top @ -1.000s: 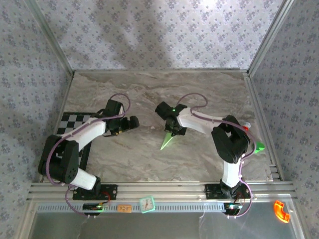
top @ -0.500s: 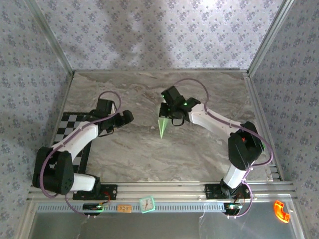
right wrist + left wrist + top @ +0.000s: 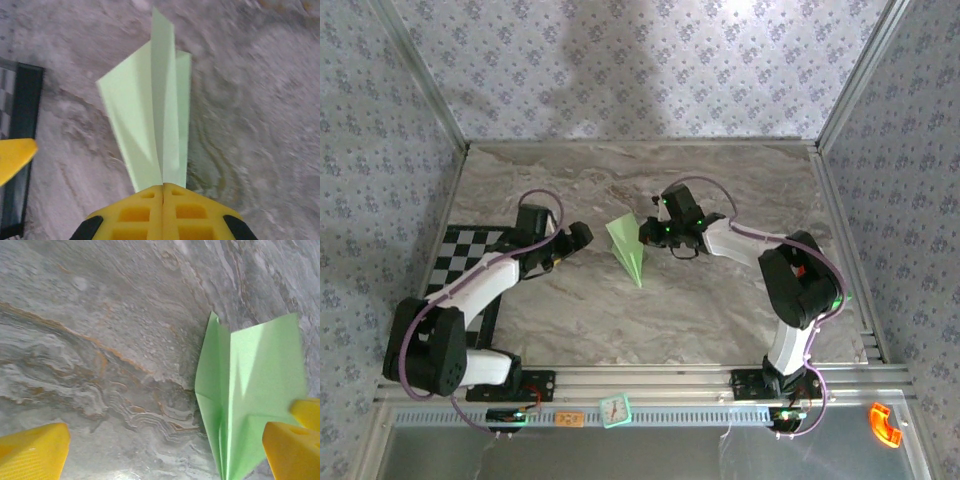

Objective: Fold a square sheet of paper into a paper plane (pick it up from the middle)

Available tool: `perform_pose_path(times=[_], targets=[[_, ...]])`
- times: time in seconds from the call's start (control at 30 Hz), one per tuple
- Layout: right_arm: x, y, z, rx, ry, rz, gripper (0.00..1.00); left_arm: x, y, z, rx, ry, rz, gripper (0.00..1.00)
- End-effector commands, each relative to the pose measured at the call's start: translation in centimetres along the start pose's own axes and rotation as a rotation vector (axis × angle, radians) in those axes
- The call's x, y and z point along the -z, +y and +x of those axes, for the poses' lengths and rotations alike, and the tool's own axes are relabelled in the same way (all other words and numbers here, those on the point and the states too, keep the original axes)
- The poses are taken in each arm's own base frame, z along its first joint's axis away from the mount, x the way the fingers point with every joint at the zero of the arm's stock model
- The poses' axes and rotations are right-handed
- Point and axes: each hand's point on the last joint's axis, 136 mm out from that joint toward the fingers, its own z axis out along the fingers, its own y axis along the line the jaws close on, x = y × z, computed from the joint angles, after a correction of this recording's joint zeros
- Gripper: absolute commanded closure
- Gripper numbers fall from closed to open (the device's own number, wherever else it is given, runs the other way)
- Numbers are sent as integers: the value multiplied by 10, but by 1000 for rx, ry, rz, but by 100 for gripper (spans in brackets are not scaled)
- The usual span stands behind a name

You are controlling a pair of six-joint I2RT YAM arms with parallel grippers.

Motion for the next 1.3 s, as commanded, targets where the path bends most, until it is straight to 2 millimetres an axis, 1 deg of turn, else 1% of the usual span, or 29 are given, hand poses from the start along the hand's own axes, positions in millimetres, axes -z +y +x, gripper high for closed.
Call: perform_pose_path(times=[0.0,0.13,0.27,0.43,0.53,0.6,0.67,0.73,0.87,0.97,1.07,1.13,1.2,1.27], targets=[[-1,-10,-1,-42,-7,-57,99,-10,-18,9,-9,36,51,2],[7,-33,2,-74,-15,-28,99,-25,-39,22,-43,90,81,2],[11,-48,5,-99,-16,-13,99,-44,-59,34,-63,148,116,5],[12,-56,8,-121,-16,-9,99,-65,-83,48,-91,218,162,15],[12,-58,9,-127,-17,-8,99,-74,-90,51,-103,234,164,24],[12,-59,9,-128,-15,-8,99,-79,-94,53,-109,244,164,27],[12,-59,8,-127,-15,-10,99,-85,-95,55,-118,259,150,31],[12,-60,9,-129,-14,-8,99,-91,-94,57,-125,277,120,39],[11,-61,8,-136,-11,-8,99,-102,-90,61,-126,303,82,47],[11,-62,9,-138,-10,-5,99,-109,-87,64,-116,327,59,56],[12,-64,9,-143,-11,4,100,-112,-83,63,-104,328,36,65],[13,-65,8,-147,-16,7,100,-111,-79,63,-102,321,18,75],[15,-65,6,-150,-25,7,100,-110,-79,61,-101,310,22,83],[18,-65,4,-149,-36,7,100,-106,-80,57,-110,296,29,87]])
